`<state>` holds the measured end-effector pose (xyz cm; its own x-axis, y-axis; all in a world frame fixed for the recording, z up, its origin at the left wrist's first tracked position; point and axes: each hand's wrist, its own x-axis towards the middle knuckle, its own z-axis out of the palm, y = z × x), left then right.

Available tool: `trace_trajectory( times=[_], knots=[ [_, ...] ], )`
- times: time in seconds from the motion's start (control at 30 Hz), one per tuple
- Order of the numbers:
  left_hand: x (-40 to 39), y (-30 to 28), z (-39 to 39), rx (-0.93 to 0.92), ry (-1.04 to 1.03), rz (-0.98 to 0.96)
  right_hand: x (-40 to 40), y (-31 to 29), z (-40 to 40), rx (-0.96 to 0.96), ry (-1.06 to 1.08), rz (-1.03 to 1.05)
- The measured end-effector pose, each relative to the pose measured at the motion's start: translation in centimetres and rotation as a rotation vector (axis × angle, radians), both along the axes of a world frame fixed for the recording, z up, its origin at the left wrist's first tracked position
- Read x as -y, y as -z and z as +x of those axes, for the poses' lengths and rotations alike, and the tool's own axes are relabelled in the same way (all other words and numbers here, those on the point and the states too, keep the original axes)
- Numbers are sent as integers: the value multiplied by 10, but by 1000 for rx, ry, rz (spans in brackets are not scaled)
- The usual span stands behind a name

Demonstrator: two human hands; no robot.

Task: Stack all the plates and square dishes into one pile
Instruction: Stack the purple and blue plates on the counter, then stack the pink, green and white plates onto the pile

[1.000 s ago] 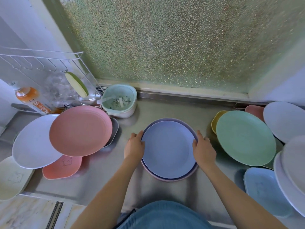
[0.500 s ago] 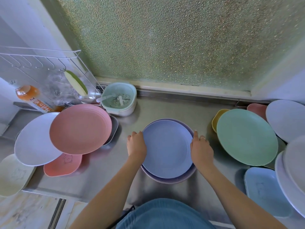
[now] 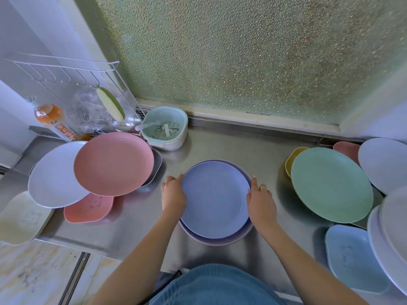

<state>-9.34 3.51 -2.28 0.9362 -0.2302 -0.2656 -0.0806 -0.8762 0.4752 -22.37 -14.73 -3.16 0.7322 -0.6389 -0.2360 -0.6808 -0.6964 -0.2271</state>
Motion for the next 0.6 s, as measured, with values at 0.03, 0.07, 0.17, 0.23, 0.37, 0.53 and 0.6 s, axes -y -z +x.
trace_trajectory(
  times=[0.03,0.07,0.17,0.23,0.37,0.53,0.6],
  knots=[
    [-8,2,4,1,-13,-12,-7,1,3,6,-10,9],
    [-15,3,7,-1,-29,-19,-14,3,6,11,-27,17],
    [-37,3,16,10,-56,-17,-33,10,14,19,-75,59],
    [-48,6,22,-4,-62,-28,-41,13,18,4,-85,71],
    [-63,6,31,-45,-7,-81,-49,12,19,45,-24,35],
    [-98,-13,47,250,-134,-40,-74,5,33,204,63,-103],
    [-118,-20,59,325,-269,-10,-93,3,48,253,8,-66]
  ],
)
